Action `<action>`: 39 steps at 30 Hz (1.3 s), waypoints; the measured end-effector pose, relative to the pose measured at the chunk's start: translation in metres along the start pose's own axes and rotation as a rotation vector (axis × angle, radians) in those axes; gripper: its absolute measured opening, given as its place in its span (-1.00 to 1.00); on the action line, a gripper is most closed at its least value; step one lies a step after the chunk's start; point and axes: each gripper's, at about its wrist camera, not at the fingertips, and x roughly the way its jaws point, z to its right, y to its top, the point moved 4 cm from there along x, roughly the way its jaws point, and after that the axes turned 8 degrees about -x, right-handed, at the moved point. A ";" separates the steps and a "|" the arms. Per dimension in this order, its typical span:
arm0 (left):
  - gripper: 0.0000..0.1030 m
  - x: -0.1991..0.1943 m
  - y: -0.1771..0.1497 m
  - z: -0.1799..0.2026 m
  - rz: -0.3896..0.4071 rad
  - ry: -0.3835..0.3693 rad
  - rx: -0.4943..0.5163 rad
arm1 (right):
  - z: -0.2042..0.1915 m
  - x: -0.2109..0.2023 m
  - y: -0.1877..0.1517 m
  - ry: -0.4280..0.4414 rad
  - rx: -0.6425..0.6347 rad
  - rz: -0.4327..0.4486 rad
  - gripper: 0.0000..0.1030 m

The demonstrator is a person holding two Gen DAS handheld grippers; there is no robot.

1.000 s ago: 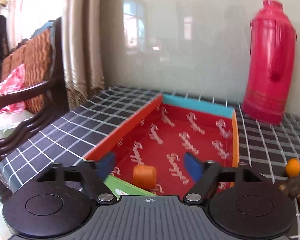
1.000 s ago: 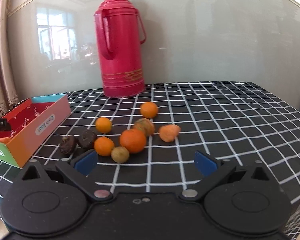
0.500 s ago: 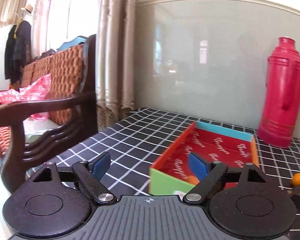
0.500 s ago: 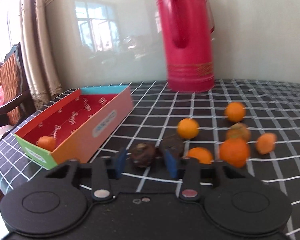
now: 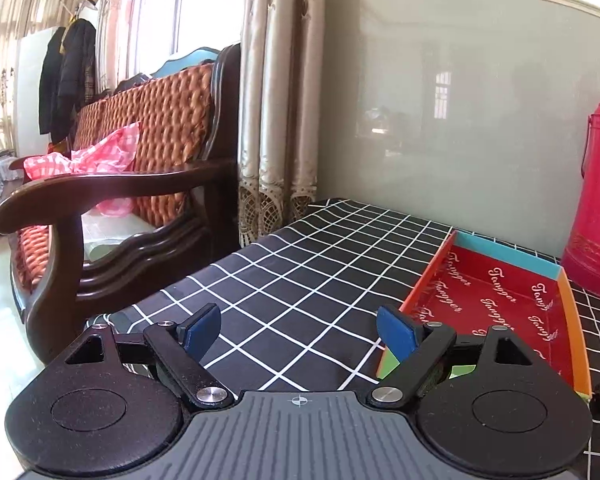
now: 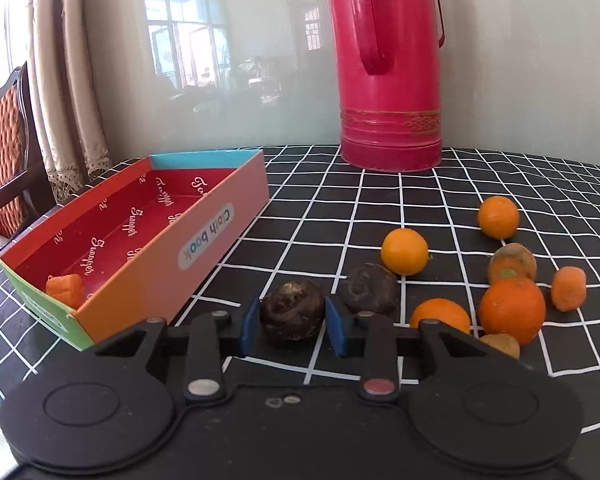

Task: Organize fruits
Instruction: 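Grasp the dark brown fruit with the right tool and release it into the box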

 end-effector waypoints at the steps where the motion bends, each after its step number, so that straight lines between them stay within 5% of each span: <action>1: 0.65 0.001 0.000 -0.001 -0.004 0.003 -0.005 | 0.001 0.000 0.000 0.005 0.010 0.001 -0.48; 7: 0.65 0.003 0.001 -0.012 -0.009 0.016 -0.041 | -0.011 -0.025 0.019 0.015 -0.017 0.112 -0.48; 11: 0.65 0.006 0.001 -0.016 -0.014 0.025 -0.051 | -0.037 -0.037 0.044 0.126 -0.052 0.167 -0.48; 16: 0.65 0.009 0.001 -0.022 -0.029 0.039 -0.074 | -0.079 -0.026 0.054 0.211 -0.143 0.149 -0.48; 25: 0.65 0.008 0.003 -0.024 -0.023 0.044 -0.075 | -0.090 -0.031 0.045 0.206 -0.168 0.145 -0.39; 28: 0.65 0.005 0.003 -0.016 -0.017 0.027 -0.063 | -0.071 -0.040 0.045 0.168 -0.127 0.176 -0.24; 30: 0.65 0.001 0.003 -0.006 -0.009 0.003 -0.047 | -0.052 -0.047 0.042 0.118 -0.098 0.190 0.38; 31: 0.65 -0.002 0.002 0.000 -0.005 -0.015 -0.037 | -0.041 -0.051 0.040 0.084 -0.087 0.200 0.49; 35: 0.65 -0.017 -0.001 0.037 0.020 -0.117 0.031 | 0.007 -0.064 0.029 -0.076 -0.053 0.219 0.54; 39: 0.65 -0.042 -0.008 0.083 0.058 -0.262 0.107 | 0.059 -0.079 0.014 -0.311 0.007 0.246 0.86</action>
